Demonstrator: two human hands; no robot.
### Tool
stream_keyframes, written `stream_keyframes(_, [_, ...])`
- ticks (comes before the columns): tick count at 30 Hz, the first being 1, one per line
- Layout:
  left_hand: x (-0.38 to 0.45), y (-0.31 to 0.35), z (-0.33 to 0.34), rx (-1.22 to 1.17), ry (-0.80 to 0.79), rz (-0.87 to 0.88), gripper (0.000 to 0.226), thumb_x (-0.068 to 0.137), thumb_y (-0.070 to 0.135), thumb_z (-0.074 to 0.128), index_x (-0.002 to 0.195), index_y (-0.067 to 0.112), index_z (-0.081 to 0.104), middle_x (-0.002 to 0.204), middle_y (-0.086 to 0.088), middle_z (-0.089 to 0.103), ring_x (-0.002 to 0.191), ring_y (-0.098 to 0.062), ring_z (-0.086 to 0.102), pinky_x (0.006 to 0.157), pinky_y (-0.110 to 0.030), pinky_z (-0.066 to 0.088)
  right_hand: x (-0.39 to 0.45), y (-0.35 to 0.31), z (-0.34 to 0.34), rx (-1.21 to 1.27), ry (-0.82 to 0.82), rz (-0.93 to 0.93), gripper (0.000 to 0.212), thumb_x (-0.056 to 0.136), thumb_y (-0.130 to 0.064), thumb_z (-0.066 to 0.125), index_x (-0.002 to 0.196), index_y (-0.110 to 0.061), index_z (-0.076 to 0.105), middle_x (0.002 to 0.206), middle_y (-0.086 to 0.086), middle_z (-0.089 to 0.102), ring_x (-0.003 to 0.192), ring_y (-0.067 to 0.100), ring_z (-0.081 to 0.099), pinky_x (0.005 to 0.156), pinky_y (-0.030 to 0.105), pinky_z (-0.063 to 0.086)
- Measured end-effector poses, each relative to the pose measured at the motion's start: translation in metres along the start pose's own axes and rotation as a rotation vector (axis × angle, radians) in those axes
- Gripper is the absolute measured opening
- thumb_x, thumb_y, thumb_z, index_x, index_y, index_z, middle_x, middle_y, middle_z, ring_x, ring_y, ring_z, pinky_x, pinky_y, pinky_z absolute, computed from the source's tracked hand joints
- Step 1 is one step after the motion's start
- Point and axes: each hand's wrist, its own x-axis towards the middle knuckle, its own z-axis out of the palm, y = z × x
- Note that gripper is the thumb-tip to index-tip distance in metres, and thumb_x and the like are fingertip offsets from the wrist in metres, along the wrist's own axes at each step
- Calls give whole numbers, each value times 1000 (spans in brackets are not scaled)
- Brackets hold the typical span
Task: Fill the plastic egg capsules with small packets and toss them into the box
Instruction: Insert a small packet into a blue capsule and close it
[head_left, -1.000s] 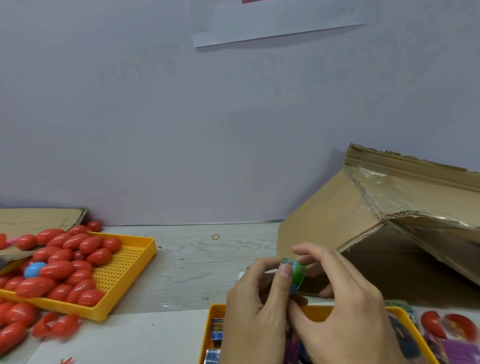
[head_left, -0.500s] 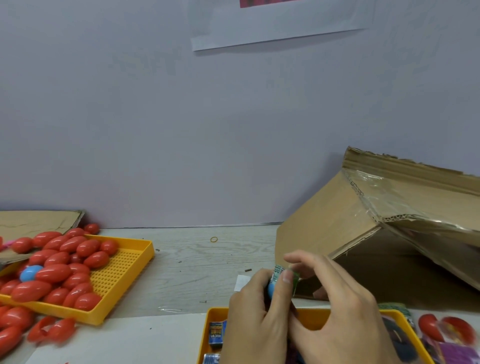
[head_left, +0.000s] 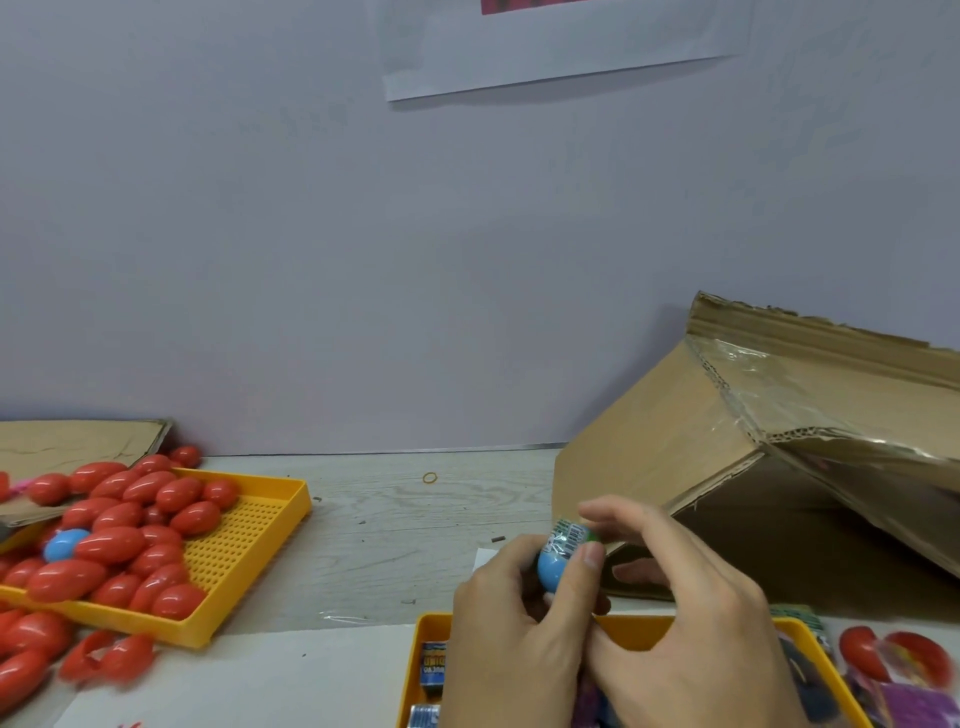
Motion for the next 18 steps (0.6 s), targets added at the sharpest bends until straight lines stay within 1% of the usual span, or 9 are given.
stream_keyframes(2, [1,-1,0,17,-20,-22,16,86,34,69,91,20,74,76,-2,76,69,-11,72,64,-22,56,-1,1,1,24,12,15,75,49,-1,91,105,-41,61,95,-27,63,99,-6,60,70,4,50])
stream_keyframes(6, [1,0,0,24,-13,-27,11,88,27,69,92,17,74,75,-1,76,69,-11,73,65,-22,57,-1,1,2,48,32,32,74,50,-4,92,104,-44,60,95,-26,64,95,-1,64,68,11,55])
stream_keyframes(9, [0,0,0,0,-2,-27,11,87,27,70,92,18,75,76,-2,76,70,-13,73,69,-28,59,0,0,0,54,21,27,71,51,-2,91,104,-40,63,95,-26,64,95,-2,63,70,9,53])
stream_keyframes(11, [0,1,1,-26,5,-17,17,82,34,72,91,21,75,79,-3,76,72,-17,73,73,-36,60,1,-1,-1,42,-2,16,69,50,-1,91,104,-36,66,95,-27,64,98,-5,61,73,3,49])
stream_keyframes(13, [0,1,0,-49,25,-21,22,76,40,74,90,23,76,80,-6,75,74,-23,72,73,-40,59,1,-3,-3,31,-19,18,71,50,-1,91,104,-38,65,96,-29,63,99,-7,60,75,1,46])
stream_keyframes(15, [0,0,-1,-49,24,-42,13,81,33,75,88,22,76,79,-10,74,71,-24,72,67,-36,57,1,-4,-3,31,-36,22,75,51,-1,90,105,-45,62,97,-29,63,100,-5,60,77,3,47])
stream_keyframes(18, [1,-1,-2,-37,-5,-66,9,86,25,72,89,18,75,74,-8,75,65,-11,70,61,-23,54,0,-3,-3,43,-49,34,78,53,-2,90,106,-50,58,99,-27,64,97,-3,62,75,8,51])
